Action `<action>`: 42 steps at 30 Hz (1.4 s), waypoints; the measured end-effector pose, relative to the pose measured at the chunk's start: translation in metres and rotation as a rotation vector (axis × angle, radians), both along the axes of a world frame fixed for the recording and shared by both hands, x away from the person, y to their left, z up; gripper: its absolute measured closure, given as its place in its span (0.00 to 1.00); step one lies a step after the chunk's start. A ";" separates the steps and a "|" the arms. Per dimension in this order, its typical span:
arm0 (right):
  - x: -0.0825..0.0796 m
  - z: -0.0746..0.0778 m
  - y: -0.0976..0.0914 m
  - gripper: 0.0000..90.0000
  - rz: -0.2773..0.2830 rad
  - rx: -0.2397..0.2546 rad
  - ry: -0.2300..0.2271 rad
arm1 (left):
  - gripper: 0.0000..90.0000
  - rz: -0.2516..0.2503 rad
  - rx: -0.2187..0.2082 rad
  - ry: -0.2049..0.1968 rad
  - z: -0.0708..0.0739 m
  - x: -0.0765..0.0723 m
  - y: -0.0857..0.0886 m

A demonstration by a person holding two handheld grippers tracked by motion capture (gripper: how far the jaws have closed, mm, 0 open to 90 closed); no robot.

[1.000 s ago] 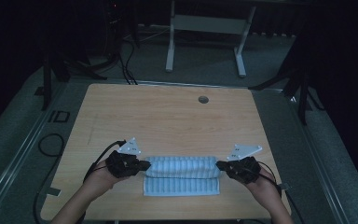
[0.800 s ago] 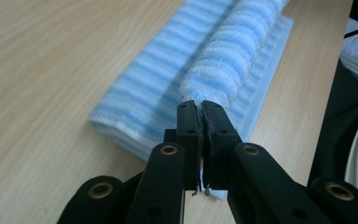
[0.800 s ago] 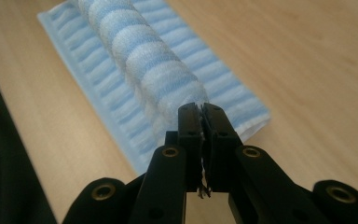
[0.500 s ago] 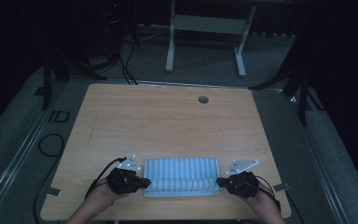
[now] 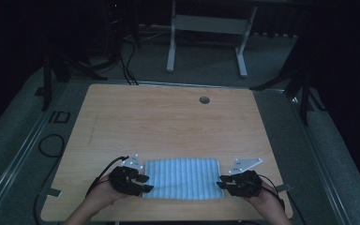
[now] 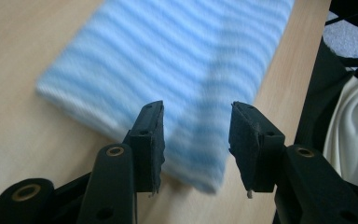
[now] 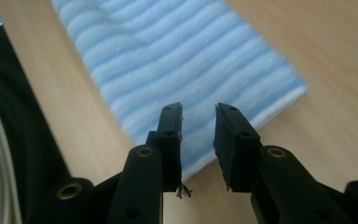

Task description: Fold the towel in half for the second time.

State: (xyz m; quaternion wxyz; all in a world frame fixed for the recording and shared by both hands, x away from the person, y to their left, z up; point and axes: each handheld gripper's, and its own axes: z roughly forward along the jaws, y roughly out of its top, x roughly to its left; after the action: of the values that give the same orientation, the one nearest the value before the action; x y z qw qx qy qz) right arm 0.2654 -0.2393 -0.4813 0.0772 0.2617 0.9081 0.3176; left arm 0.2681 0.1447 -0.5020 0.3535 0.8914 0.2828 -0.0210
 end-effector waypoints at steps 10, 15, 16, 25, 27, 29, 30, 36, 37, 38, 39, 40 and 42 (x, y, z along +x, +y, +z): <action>0.024 -0.022 0.015 0.75 0.013 -0.034 0.037 | 0.52 -0.047 0.069 0.045 -0.027 0.014 -0.025; 0.027 -0.035 0.015 0.74 0.008 -0.060 0.055 | 0.49 -0.041 0.062 0.044 -0.031 0.013 -0.027; 0.029 -0.039 0.014 0.74 0.007 -0.063 0.063 | 0.49 -0.039 0.063 0.041 -0.032 0.012 -0.027; 0.031 -0.048 0.014 0.69 0.017 -0.084 0.058 | 0.44 -0.044 0.069 0.029 -0.034 0.013 -0.026; 0.035 -0.048 0.016 0.69 0.017 -0.089 0.057 | 0.44 -0.045 0.078 0.022 -0.034 0.016 -0.025; 0.039 -0.047 0.018 0.69 0.016 -0.094 0.058 | 0.45 -0.051 0.083 0.020 -0.033 0.020 -0.024; 0.041 -0.047 0.019 0.69 0.015 -0.096 0.059 | 0.45 -0.048 0.082 0.019 -0.033 0.022 -0.024; 0.059 -0.047 0.023 0.68 0.005 -0.099 0.055 | 0.45 -0.044 0.071 0.012 -0.034 0.040 -0.018; 0.063 -0.047 0.024 0.68 0.001 -0.098 0.058 | 0.45 -0.031 0.068 0.017 -0.034 0.046 -0.016; 0.066 -0.047 0.025 0.68 0.004 -0.099 0.057 | 0.45 -0.029 0.066 0.021 -0.034 0.050 -0.015; 0.070 -0.047 0.027 0.68 0.003 -0.103 0.059 | 0.45 -0.029 0.066 0.021 -0.034 0.050 -0.015; 0.074 -0.047 0.028 0.68 0.005 -0.103 0.061 | 0.45 -0.020 0.074 0.027 -0.033 0.058 -0.014; 0.078 -0.047 0.029 0.68 0.002 -0.102 0.068 | 0.45 -0.020 0.074 0.027 -0.033 0.058 -0.014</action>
State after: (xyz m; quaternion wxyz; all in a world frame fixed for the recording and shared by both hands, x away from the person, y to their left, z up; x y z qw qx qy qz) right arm 0.3430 -0.2102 -0.5279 0.0591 0.2672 0.9254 0.2620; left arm 0.3257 0.1311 -0.5352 0.3163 0.9062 0.2793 -0.0263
